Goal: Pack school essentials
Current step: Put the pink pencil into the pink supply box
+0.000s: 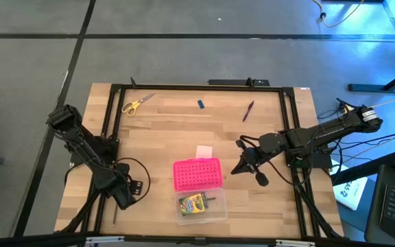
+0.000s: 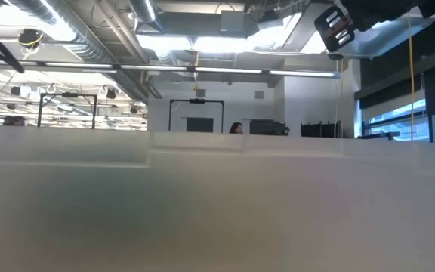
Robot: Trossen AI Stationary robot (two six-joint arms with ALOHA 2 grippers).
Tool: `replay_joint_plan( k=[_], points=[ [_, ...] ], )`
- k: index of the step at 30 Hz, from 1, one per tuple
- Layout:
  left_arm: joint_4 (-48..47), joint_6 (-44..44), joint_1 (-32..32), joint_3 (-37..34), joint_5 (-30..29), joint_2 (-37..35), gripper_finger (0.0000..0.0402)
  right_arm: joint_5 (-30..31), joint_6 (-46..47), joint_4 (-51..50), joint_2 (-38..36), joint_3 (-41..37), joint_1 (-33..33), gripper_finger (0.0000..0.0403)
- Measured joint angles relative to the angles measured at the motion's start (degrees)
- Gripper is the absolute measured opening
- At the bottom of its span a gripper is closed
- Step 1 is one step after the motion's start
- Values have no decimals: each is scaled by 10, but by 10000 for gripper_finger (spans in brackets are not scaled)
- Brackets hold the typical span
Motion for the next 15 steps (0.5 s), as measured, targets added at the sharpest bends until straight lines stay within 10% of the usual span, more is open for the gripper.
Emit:
replay_joint_plan(
  k=[15],
  points=[
    [63, 2, -15, -46, 23, -1, 302, 0, 2, 8, 0, 0, 0, 6]
  ],
)
